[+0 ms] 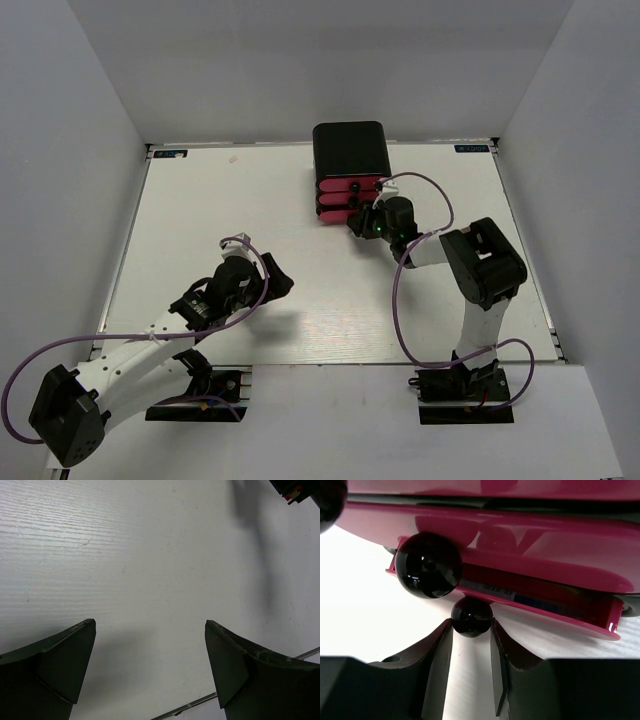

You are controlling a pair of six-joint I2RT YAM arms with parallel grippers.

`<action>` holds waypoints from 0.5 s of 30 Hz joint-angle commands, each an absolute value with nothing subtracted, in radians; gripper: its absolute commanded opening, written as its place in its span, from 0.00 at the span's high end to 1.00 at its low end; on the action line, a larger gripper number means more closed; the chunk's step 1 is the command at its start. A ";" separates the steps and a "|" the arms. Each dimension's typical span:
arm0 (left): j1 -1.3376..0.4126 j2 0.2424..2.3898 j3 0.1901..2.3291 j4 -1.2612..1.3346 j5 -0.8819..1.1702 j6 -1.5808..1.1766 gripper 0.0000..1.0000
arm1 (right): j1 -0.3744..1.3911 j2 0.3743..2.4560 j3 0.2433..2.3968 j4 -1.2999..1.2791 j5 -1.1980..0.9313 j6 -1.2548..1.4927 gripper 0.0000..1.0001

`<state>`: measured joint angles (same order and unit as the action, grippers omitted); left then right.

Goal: Sort the stationery into containers
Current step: Close the drawer

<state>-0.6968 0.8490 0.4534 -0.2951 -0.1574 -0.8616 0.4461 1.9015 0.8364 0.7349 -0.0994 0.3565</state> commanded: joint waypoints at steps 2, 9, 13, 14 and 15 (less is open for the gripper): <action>-0.701 0.841 0.480 -0.305 -0.170 -0.861 0.00 | 0.439 1.901 0.920 0.881 -0.064 0.339 0.68; -0.701 0.841 0.480 -0.314 -0.170 -0.861 0.00 | 0.433 1.905 0.920 0.888 -0.052 0.363 0.67; -0.701 0.841 0.480 -0.314 -0.170 -0.861 0.00 | 0.428 1.876 0.881 0.881 -0.060 0.440 0.58; -0.701 0.841 0.480 -0.314 -0.170 -0.861 0.00 | 0.431 1.859 0.871 0.882 -0.061 0.452 0.54; -0.701 0.841 0.480 -0.314 -0.170 -0.861 0.00 | 0.431 1.847 0.865 0.882 -0.063 0.471 0.49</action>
